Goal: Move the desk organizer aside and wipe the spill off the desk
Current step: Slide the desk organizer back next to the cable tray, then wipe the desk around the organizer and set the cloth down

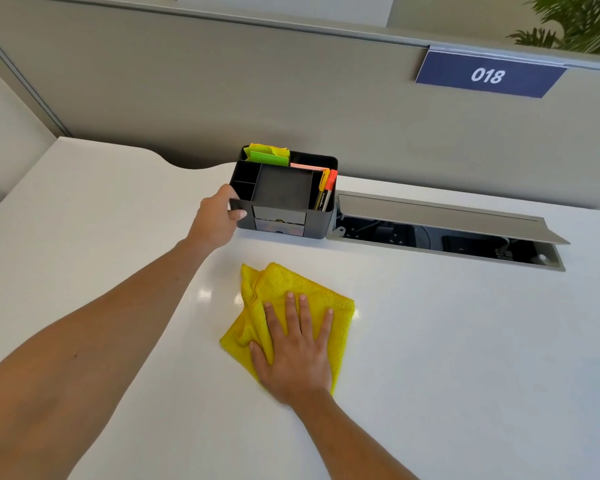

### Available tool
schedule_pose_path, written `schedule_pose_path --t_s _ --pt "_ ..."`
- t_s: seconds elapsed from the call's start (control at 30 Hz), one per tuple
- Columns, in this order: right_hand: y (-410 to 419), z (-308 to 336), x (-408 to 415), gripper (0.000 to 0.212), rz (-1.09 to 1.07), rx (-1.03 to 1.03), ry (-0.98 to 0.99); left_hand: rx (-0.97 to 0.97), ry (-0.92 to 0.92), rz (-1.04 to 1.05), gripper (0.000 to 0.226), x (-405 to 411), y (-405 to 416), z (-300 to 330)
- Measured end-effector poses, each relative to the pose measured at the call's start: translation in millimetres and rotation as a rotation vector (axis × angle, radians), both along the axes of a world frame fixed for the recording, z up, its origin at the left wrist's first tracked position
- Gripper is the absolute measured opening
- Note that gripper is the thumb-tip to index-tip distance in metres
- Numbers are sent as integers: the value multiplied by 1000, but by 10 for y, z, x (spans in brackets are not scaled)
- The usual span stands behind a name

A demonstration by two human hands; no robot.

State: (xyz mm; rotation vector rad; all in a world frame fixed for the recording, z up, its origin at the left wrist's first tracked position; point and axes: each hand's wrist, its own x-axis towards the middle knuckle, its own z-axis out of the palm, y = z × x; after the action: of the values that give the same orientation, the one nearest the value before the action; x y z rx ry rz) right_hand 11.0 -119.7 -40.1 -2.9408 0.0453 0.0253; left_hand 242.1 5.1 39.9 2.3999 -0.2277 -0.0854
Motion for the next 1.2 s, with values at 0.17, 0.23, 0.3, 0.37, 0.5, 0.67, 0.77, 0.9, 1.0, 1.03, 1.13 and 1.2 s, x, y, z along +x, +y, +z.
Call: schedule_pose_path --t_s 0.17,0.23,0.3,0.37,0.5,0.67,0.77,0.9,1.0,1.03,1.13,1.2 --pt "7 -20 -9 69 3 -10 11 12 2 47 22 -34 -58 -46" --pt "8 -24 -6 69 1 -14 11 -19 14 25 44 -82 -73 -54" --pt "0 -26 -7 69 2 -17 13 -69 28 16 72 -201 -72 -49" --pt "1 -27 -9 69 7 -14 16 -129 8 42 84 -417 -21 -75" --pt "-5 -36 -4 69 7 -18 6 -108 -160 194 63 -1136 287 -301" --pt "4 -35 3 69 17 -19 2 169 -211 318 41 -2125 821 -613" --pt "6 -22 52 69 40 -34 19 278 -161 356 50 -2588 952 -713" --pt "32 -19 221 71 62 -64 50 321 -76 328 53 -2896 911 -781" --pt "41 -35 343 71 78 -77 65 311 -26 328 54 -2859 910 -780" --pt "54 -39 393 71 92 -77 69 312 -17 329 55 -2847 918 -778" --pt "144 -17 582 69 148 -67 81 316 -28 327 54 -2846 921 -788" --pt "244 12 697 68 170 -53 84 324 -30 326 53 -2835 920 -805"
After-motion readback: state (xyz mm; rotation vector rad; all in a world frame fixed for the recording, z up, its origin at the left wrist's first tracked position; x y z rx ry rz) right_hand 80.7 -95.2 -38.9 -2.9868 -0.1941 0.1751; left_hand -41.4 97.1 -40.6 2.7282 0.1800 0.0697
